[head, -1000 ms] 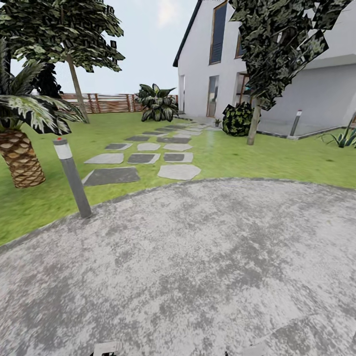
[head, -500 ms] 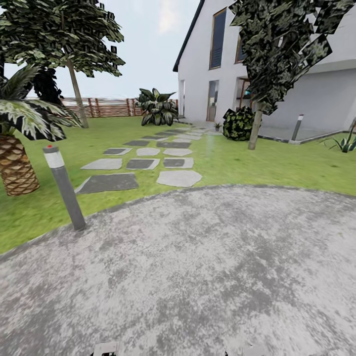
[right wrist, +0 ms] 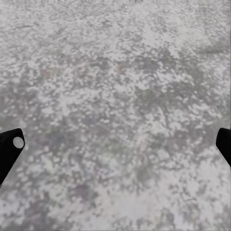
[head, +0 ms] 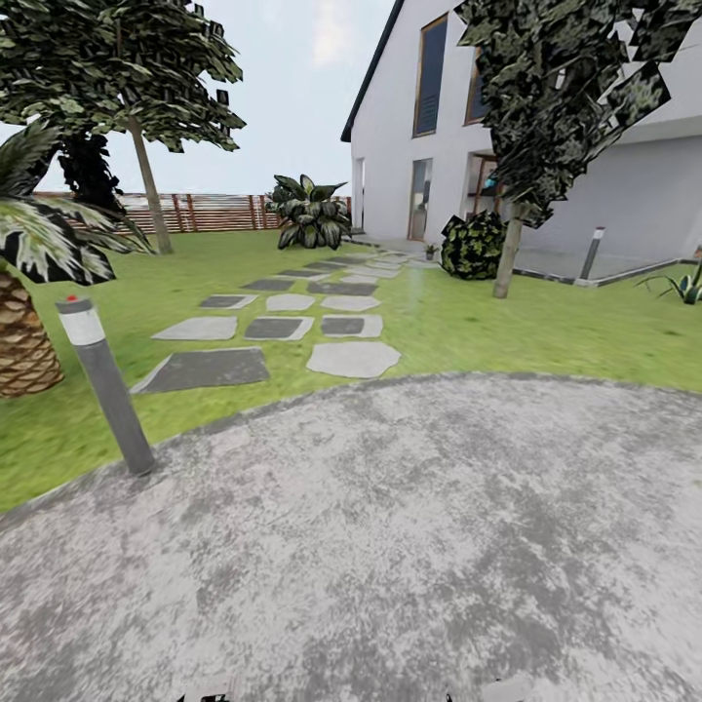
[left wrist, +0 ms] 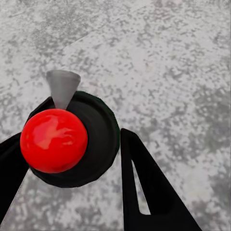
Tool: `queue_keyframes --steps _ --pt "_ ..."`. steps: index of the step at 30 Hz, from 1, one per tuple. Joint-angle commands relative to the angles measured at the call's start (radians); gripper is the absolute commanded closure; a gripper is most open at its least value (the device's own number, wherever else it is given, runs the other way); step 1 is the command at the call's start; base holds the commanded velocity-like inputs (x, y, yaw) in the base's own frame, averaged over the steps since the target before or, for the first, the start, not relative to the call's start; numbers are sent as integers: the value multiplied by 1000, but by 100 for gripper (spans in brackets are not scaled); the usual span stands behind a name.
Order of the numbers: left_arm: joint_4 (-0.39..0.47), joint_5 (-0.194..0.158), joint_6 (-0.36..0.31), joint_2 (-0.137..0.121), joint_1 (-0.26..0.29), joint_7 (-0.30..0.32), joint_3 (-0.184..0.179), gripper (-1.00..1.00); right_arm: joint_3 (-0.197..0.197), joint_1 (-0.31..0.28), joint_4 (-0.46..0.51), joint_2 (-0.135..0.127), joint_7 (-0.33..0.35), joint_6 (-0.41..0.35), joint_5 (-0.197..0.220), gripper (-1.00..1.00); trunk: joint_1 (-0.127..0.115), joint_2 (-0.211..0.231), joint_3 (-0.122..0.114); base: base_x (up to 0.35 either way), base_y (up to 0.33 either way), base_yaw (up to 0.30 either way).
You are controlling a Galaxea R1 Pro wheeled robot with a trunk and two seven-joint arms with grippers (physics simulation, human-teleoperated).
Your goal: Pick up the pesticide atomizer in the garden and spray insectifuge to fully cover both potted plants in the garden.
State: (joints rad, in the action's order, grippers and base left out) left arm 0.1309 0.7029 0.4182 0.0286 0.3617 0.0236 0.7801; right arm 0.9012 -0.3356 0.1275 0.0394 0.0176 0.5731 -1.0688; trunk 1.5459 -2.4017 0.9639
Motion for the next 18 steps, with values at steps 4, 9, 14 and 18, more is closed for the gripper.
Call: queue_keyframes --steps 4,9,14,18 --pt "1 7 2 1 0 3 8 100 8 0 0 1 2 1 -8 -100 0 0 1 338 0 0" --pt "1 7 2 1 0 3 8 100 8 0 0 1 2 1 -8 -100 0 0 1 338 0 0" --pt "1 7 2 1 0 3 9 100 8 0 0 1 2 1 -8 -100 0 0 1 338 0 0" --pt "1 7 2 1 0 3 9 100 8 0 -1 1 2 0 -8 -100 0 0 1 338 0 0"
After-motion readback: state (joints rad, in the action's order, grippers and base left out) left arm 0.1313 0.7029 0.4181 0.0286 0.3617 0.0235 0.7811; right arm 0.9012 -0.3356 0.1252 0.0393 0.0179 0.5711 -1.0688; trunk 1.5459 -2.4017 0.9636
